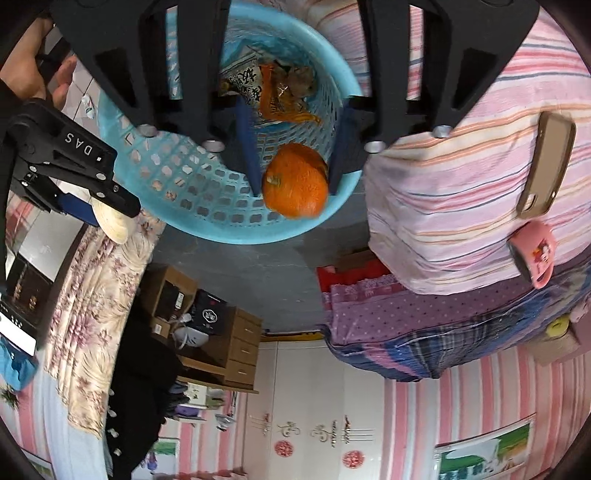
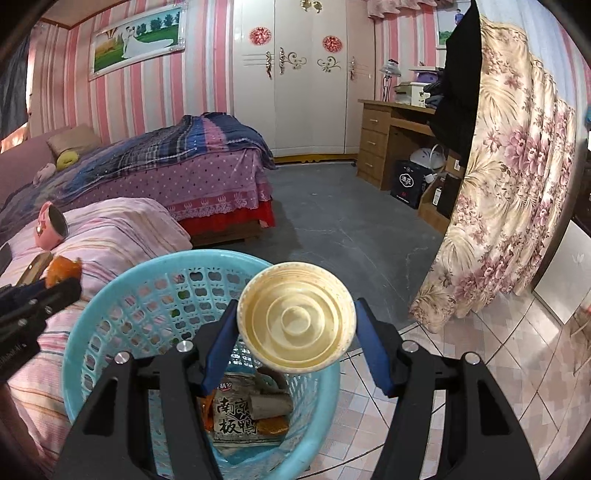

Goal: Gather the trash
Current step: 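Open the left tool to drop the orange while the right tool releases the lid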

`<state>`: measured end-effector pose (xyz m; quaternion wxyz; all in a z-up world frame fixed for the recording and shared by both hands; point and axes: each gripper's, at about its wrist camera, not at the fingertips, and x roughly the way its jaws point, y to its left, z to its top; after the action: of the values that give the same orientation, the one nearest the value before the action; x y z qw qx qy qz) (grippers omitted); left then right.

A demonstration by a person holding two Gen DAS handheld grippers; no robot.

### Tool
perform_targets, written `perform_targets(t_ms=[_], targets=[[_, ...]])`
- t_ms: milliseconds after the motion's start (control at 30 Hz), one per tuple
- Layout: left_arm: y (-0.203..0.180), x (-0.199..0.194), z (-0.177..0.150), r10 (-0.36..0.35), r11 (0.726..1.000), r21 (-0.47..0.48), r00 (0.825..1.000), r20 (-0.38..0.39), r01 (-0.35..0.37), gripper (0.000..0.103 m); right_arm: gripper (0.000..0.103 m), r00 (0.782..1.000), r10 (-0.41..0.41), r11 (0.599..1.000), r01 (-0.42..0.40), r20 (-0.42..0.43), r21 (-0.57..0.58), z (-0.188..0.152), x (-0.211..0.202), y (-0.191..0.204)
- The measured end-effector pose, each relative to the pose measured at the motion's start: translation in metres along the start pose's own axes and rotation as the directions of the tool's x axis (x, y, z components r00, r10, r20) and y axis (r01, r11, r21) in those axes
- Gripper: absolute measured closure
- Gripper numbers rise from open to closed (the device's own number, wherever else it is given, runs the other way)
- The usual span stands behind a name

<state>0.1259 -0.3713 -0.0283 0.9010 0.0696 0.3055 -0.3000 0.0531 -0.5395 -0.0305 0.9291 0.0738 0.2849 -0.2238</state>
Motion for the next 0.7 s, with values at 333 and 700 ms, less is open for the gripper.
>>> perform_targets(t_ms=[333, 700], targets=[[0.042, -0.024, 0.002, 0.168, 0.986, -0.024, 0.984, 0.055, -0.167, 0.009, 0.042, 1.000, 0.007, 1.000, -0.007, 0.005, -0.006, 0.000, -0.001, 0.007], [0.102, -0.076, -0.014, 0.298, 0.953, -0.076, 0.952, 0.075, -0.293, 0.006, 0.010, 0.999, 0.025, 1.000, -0.024, 0.036, -0.016, 0.004, -0.004, 0.039]])
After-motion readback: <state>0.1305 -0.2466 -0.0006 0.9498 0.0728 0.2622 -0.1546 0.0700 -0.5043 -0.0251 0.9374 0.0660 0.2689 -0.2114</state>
